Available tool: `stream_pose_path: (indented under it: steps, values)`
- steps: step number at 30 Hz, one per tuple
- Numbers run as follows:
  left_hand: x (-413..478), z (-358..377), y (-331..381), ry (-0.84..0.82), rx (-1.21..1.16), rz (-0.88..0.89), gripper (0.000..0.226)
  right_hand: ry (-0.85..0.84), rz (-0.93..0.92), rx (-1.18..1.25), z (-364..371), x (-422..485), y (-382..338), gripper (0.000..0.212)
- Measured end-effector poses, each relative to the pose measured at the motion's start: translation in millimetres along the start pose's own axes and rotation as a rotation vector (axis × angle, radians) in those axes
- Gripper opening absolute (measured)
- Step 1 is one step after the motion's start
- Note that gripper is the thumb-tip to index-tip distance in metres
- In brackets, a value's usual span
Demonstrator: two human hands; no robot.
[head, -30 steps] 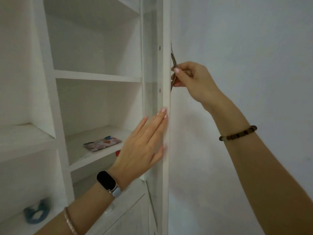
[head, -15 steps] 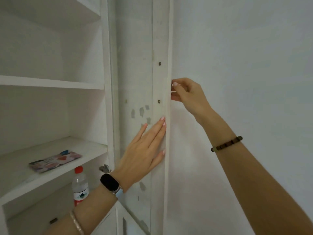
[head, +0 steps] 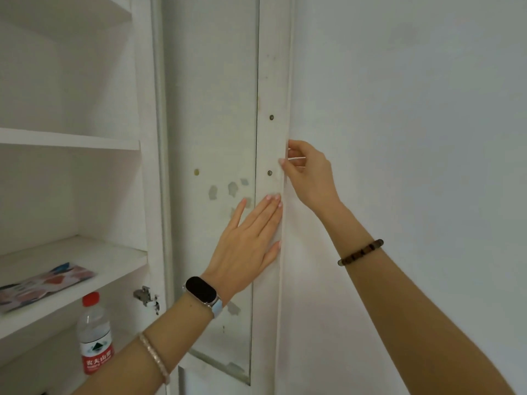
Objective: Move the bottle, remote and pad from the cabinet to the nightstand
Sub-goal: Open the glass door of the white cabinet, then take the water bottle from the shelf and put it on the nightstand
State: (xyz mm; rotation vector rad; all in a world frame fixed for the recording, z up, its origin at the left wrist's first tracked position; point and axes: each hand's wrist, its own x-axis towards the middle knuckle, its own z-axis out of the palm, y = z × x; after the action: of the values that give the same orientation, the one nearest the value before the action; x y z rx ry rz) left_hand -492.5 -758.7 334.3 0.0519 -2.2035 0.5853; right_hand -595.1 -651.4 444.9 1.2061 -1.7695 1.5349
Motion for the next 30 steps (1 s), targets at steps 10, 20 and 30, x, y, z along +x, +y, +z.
stream_pose_path:
  steps: [10,20,30]
  values:
    - [22.0,13.4,4.0,-0.05,0.016,-0.02,0.06,-0.017,0.039,-0.036,-0.7,13.0,15.3,0.031]
    - [-10.9,6.1,-2.4,0.076,-0.116,-0.087,0.046,0.104,-0.122,-0.182,12.3,-11.1,11.2,0.042]
    - [-151.1,12.1,-56.5,-0.012,-0.116,-0.307,0.016,-0.042,-0.28,-0.257,95.1,-96.5,8.4,0.019]
